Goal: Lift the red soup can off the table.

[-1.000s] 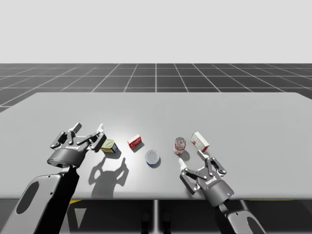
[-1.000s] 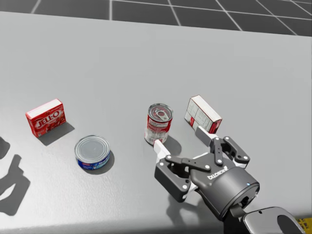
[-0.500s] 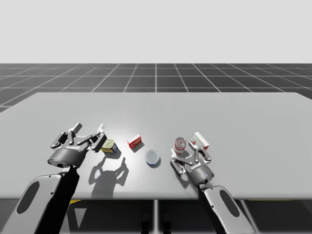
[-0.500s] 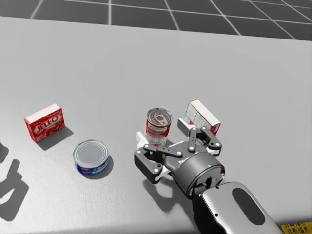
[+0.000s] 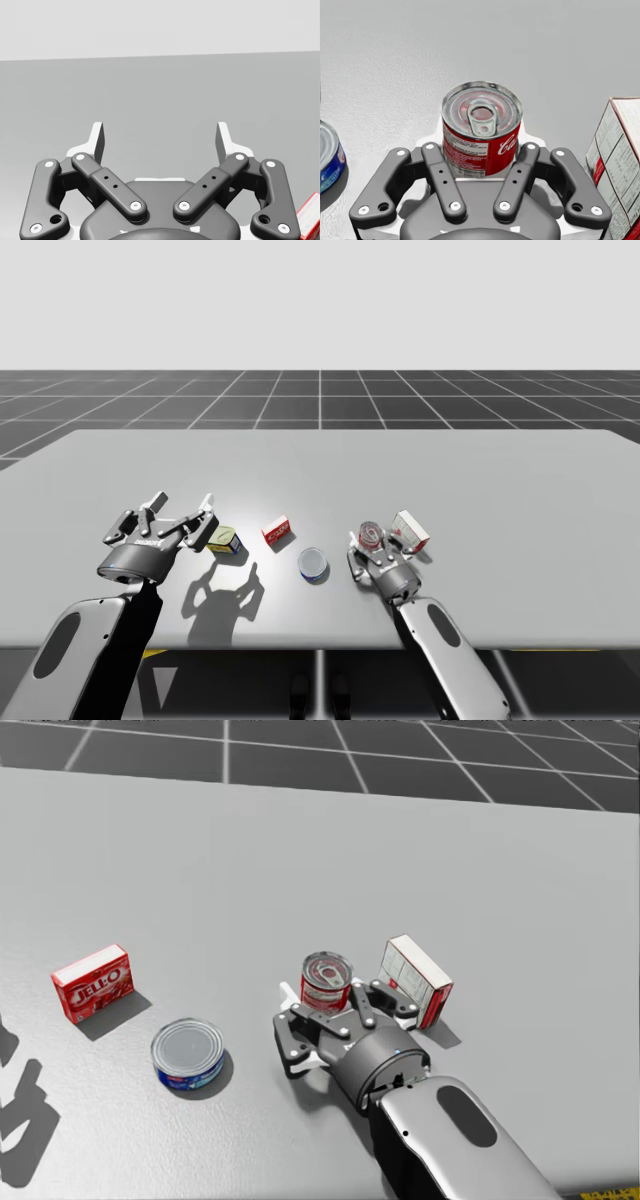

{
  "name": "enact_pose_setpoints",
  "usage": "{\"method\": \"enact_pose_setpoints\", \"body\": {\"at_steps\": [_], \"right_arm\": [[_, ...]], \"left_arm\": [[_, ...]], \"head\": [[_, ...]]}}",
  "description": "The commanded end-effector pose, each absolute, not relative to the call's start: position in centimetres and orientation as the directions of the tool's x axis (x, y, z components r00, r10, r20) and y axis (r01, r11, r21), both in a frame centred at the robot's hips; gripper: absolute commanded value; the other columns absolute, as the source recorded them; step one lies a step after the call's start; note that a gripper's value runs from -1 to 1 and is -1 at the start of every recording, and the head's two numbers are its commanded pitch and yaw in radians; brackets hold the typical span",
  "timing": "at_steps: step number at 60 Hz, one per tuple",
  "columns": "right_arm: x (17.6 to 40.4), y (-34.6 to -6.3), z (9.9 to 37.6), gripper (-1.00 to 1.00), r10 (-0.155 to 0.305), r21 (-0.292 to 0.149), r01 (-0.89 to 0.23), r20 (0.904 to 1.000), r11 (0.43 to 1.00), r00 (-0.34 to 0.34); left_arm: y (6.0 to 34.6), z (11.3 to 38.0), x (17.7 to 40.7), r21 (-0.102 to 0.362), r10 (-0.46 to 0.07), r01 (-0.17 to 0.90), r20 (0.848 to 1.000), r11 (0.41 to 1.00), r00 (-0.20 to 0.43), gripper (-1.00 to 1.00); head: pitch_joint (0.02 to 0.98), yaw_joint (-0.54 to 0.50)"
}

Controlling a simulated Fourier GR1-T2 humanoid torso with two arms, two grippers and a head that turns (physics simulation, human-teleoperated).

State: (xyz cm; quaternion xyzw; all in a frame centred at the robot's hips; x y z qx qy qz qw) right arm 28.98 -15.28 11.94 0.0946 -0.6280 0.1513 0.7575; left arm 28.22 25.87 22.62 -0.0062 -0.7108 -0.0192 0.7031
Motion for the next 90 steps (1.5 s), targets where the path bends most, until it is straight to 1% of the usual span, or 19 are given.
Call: {"method": "enact_pose_setpoints", "body": {"at_steps": [1,6,11,23,28,38,41,42,46,48,53,54,61,63,69,70,82,88,90], "right_arm": [[29.1,-15.5,11.2,1.00,0.096,-0.022,-0.349,0.9757,0.937,0.197],[29.1,-15.7,10.9,1.00,0.101,-0.031,-0.339,0.9763,0.940,0.191],[29.2,-15.8,10.9,1.00,0.097,-0.028,-0.337,0.9768,0.941,0.191],[29.2,-15.9,10.9,1.00,0.097,-0.033,-0.332,0.9790,0.943,0.179],[29.1,-15.9,10.8,1.00,0.100,-0.037,-0.333,0.9795,0.942,0.175],[29.0,-15.8,10.7,1.00,0.104,-0.043,-0.330,0.9802,0.943,0.168],[29.0,-15.8,10.8,1.00,0.096,-0.039,-0.325,0.9820,0.945,0.163],[28.9,-15.8,10.9,1.00,0.084,-0.030,-0.316,0.9837,0.948,0.159],[28.8,-15.7,11.4,1.00,0.083,-0.038,-0.310,0.9874,0.950,0.135],[28.5,-15.5,12.0,1.00,0.070,-0.030,-0.307,0.9902,0.951,0.121],[28.0,-15.2,13.3,1.00,0.068,-0.039,-0.309,0.9941,0.950,0.084],[27.6,-15.1,14.0,1.00,0.061,-0.035,-0.312,0.9954,0.949,0.073],[26.6,-14.5,15.8,1.00,0.056,-0.039,-0.325,0.9975,0.945,0.042],[26.1,-14.2,16.8,1.00,0.057,-0.048,-0.329,0.9983,0.943,0.016],[25.3,-13.8,18.6,1.00,0.048,-0.051,-0.341,0.9987,0.939,-0.018],[25.0,-13.7,19.4,1.00,0.045,-0.053,-0.344,0.9985,0.938,-0.032],[23.7,-13.1,23.1,1.00,0.038,-0.073,-0.358,0.9938,0.931,-0.105],[23.1,-12.8,25.2,1.00,0.038,-0.089,-0.356,0.9880,0.930,-0.150],[22.9,-12.8,26.2,1.00,0.038,-0.098,-0.352,0.9842,0.931,-0.173]], "left_arm": [[25.9,22.6,28.2,0.020,-0.019,0.037,1.000,0.999,-0.012,-1.00],[25.9,22.6,28.2,0.019,-0.019,0.038,1.000,0.999,-0.012,-1.00],[25.9,22.6,28.2,0.020,-0.020,0.037,1.000,0.999,-0.011,-1.00],[25.8,22.5,28.2,0.022,-0.021,0.036,1.000,0.999,-0.009,-1.00],[25.8,22.5,28.2,0.022,-0.022,0.036,1.000,0.999,-0.008,-1.00],[25.9,22.5,28.1,0.019,-0.018,0.036,1.000,0.999,-0.009,-1.00],[25.9,22.5,28.1,0.018,-0.017,0.036,1.000,0.999,-0.009,-1.00],[25.9,22.5,28.1,0.018,-0.017,0.035,1.000,0.999,-0.009,-1.00],[25.9,22.5,28.1,0.018,-0.018,0.035,1.000,0.999,-0.009,-1.00],[25.9,22.5,28.1,0.018,-0.017,0.035,1.000,0.999,-0.009,-1.00],[25.9,22.5,28.1,0.017,-0.017,0.034,1.000,0.999,-0.008,-1.00],[25.8,22.5,28.1,0.017,-0.017,0.034,1.000,0.999,-0.008,-1.00],[25.8,22.5,28.1,0.017,-0.017,0.033,1.000,0.999,-0.007,-1.00],[25.8,22.5,28.1,0.016,-0.016,0.033,1.000,0.999,-0.008,-1.00],[26.0,22.6,28.1,0.013,-0.013,0.030,1.000,0.999,-0.010,-1.00],[26.0,22.6,28.1,0.013,-0.012,0.030,1.000,0.999,-0.011,-1.00],[26.2,22.7,28.1,0.008,-0.008,0.029,1.000,1.000,-0.014,-1.00],[26.3,22.8,28.1,0.006,-0.005,0.028,1.000,1.000,-0.017,-1.00],[26.3,22.9,28.1,0.004,-0.004,0.027,1.000,1.000,-0.018,-1.00]], "head": [[0.764,-0.20],[0.748,-0.20],[0.718,-0.20],[0.559,-0.19],[0.507,-0.19],[0.455,-0.19],[0.447,-0.19],[0.448,-0.19],[0.449,-0.19],[0.451,-0.19],[0.455,-0.19],[0.457,-0.19],[0.458,-0.19],[0.458,-0.19],[0.456,-0.19],[0.456,-0.19],[0.454,-0.19],[0.452,-0.19],[0.450,-0.19]]}}
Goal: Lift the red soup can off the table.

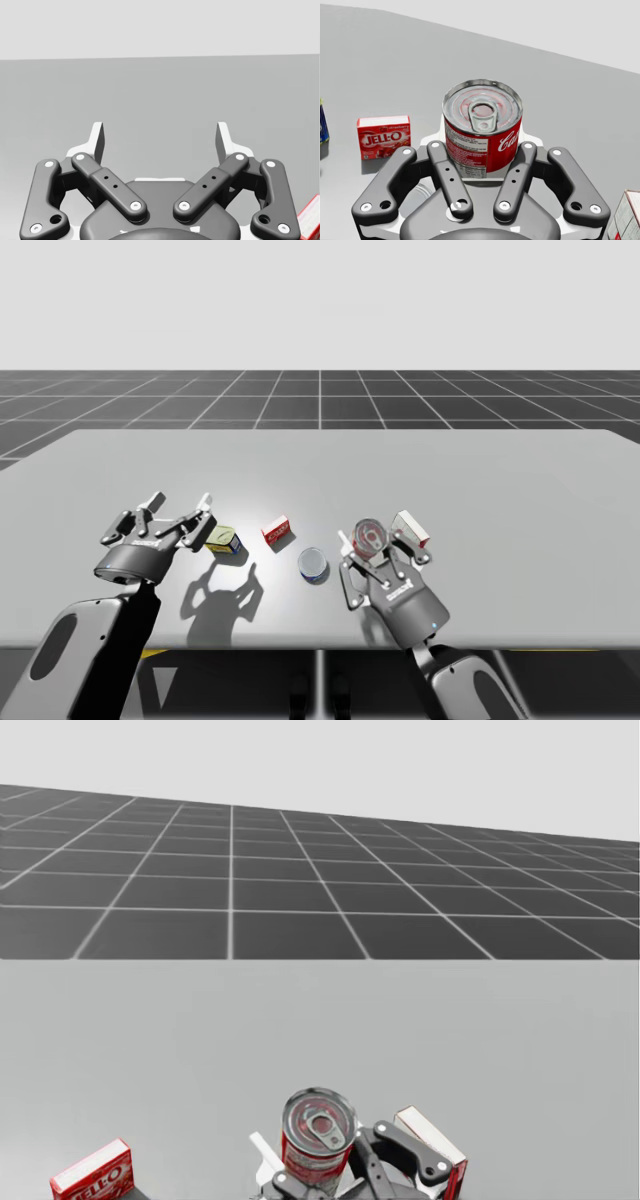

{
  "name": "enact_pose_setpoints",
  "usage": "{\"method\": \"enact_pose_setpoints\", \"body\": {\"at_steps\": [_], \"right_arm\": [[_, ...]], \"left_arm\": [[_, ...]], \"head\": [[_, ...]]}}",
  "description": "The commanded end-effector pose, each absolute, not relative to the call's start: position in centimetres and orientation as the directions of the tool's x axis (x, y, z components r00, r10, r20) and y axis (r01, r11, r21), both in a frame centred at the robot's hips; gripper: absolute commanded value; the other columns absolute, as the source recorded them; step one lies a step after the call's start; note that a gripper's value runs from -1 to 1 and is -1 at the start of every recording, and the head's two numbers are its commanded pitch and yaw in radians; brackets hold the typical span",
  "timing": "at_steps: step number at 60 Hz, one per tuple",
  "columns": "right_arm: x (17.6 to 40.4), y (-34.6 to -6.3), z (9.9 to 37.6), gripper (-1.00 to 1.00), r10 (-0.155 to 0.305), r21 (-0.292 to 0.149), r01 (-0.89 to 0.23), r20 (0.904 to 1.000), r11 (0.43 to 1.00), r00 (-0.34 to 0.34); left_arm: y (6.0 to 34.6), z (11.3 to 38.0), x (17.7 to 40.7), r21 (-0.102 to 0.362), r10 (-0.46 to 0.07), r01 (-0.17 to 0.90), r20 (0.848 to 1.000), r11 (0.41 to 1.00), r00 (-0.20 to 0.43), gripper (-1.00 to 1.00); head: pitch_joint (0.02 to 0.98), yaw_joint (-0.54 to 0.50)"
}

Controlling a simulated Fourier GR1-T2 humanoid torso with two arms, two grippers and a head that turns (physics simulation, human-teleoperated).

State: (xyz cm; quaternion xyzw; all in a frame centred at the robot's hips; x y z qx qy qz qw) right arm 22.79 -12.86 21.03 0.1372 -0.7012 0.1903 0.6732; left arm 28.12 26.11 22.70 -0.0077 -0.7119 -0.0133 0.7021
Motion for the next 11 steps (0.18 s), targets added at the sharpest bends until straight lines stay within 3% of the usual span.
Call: {"method": "enact_pose_setpoints", "body": {"at_steps": [1,11], "right_arm": [[22.9,-12.8,26.4,1.00,0.039,-0.100,-0.349,0.9830,0.932,-0.179],[22.7,-13.2,29.6,1.00,0.039,-0.123,-0.321,0.9657,0.939,-0.257]], "left_arm": [[26.3,22.9,28.1,0.004,-0.003,0.027,1.000,1.000,-0.019,-1.00],[26.5,23.0,28.1,-0.003,0.003,0.022,1.000,1.000,-0.023,-1.00]], "head": [[0.450,-0.19],[0.444,-0.19]]}}
